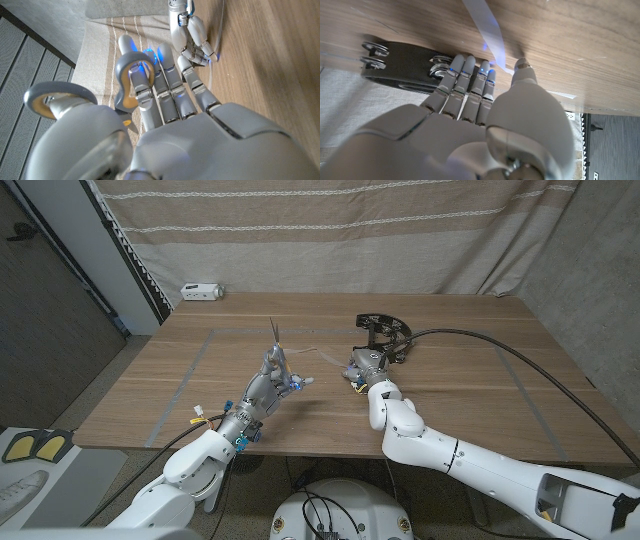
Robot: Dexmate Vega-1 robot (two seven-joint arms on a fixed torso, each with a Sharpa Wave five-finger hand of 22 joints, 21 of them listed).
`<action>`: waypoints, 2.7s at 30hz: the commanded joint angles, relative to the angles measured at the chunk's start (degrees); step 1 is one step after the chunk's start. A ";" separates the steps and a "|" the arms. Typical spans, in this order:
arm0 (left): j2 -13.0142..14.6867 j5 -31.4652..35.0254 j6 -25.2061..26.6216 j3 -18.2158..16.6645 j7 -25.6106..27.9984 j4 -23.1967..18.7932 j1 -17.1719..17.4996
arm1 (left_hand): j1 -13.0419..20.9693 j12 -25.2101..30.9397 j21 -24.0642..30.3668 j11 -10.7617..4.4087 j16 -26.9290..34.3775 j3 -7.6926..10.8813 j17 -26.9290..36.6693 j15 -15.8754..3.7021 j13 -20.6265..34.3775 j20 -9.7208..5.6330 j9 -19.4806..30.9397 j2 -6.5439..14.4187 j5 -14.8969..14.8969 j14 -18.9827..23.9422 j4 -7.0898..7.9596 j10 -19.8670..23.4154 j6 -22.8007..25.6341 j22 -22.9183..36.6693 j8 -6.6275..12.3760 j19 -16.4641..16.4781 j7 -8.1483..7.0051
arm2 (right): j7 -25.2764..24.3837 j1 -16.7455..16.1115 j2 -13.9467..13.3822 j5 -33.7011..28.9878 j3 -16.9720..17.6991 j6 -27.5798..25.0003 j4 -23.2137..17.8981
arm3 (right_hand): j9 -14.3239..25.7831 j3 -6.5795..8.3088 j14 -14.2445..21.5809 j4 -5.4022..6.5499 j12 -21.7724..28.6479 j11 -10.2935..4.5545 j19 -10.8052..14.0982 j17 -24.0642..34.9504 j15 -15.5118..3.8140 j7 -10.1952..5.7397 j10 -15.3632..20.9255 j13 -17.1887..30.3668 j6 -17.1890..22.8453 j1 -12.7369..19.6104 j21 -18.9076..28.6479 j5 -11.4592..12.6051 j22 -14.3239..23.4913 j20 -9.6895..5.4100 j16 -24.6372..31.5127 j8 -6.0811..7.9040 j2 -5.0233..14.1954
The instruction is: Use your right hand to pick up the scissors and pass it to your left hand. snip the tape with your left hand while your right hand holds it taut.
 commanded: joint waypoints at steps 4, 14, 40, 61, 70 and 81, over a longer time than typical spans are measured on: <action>-0.21 -0.28 -0.40 -0.20 -0.40 0.40 0.12 | 0.47 5.41 -0.37 -4.30 0.58 -0.16 0.09 -3.16 0.74 -0.03 0.27 0.18 0.21 0.07 0.40 4.48 -3.14 0.21 0.41 0.46 3.73 | -2.68 -0.83 1.20 -1.83 -0.52 2.26 2.42 | 0.50 0.86 1.55 -1.30 1.49 -1.14 0.77 1.01 -9.59 -0.89 2.24 1.06 2.30 3.46 1.63 0.59 0.50 -1.79 1.89 0.85 0.17; -0.35 -0.50 -0.75 -0.45 -0.68 0.65 0.29 | 0.37 5.44 -0.50 -4.29 0.63 -0.17 0.08 -3.21 0.43 -0.04 0.11 0.25 0.26 -0.01 0.55 4.55 -3.01 0.27 0.38 0.51 3.69 | -4.23 -0.95 2.56 -4.15 -1.19 1.71 4.59 | 1.69 2.39 3.40 -1.76 3.17 -1.94 0.68 2.68 -9.87 -1.74 5.27 2.85 4.81 8.51 3.65 0.94 1.20 -3.28 5.03 2.18 1.06; -0.76 -0.78 -1.15 -0.37 -1.51 1.44 0.15 | 0.08 5.65 -0.81 -4.30 0.93 -0.12 0.23 -3.30 0.02 -0.28 0.13 0.42 0.38 0.03 0.92 4.52 -2.96 0.40 0.45 0.63 3.65 | -7.73 -4.26 3.10 -0.03 3.74 4.71 2.46 | 3.48 6.45 9.40 -0.46 7.58 -3.98 0.73 4.27 -10.31 -2.66 13.66 6.54 9.81 19.73 12.87 -2.34 4.25 -5.68 11.14 3.96 2.97; -0.83 -0.58 -0.87 0.01 -1.49 1.62 -0.35 | 0.03 6.06 -1.04 -4.32 1.06 -0.13 0.11 -3.34 0.15 -0.25 -0.16 0.43 0.48 0.09 1.14 4.25 -3.01 0.53 0.31 0.86 3.69 | -11.39 -7.04 1.38 4.66 8.59 9.05 -3.82 | 4.67 6.07 11.47 -0.10 7.67 -4.37 -0.07 3.72 -10.26 -2.67 16.25 6.07 12.65 20.93 17.34 -3.36 5.35 -6.30 12.53 5.25 1.90; -0.85 -0.59 -0.72 0.24 -1.56 1.76 -0.57 | -0.06 5.97 -1.15 -4.29 1.02 -0.10 -0.08 -3.30 -0.36 -0.21 -0.08 0.51 0.52 0.15 1.28 4.41 -3.04 0.59 0.35 0.85 3.65 | -13.84 -7.05 0.44 -0.28 7.51 9.18 -4.73 | 5.03 5.91 11.82 0.15 7.45 -4.42 -0.30 3.61 -10.21 -2.78 16.42 5.91 12.64 20.94 18.53 -3.53 5.59 -6.37 12.93 5.33 1.93; -0.67 -1.12 0.04 0.65 -2.24 2.06 -1.51 | -0.11 6.21 -1.32 -4.25 1.12 -0.08 -0.11 -3.23 -0.32 -0.19 -0.01 0.57 0.58 0.17 1.44 4.35 -3.05 0.73 0.39 0.76 3.70 | -15.25 -8.46 0.30 -2.92 9.13 9.66 -6.62 | 5.19 5.74 12.27 0.23 7.34 -4.13 -0.36 3.61 -10.19 -2.89 16.78 5.80 13.08 20.99 19.64 -3.67 5.78 -6.26 13.48 5.50 1.79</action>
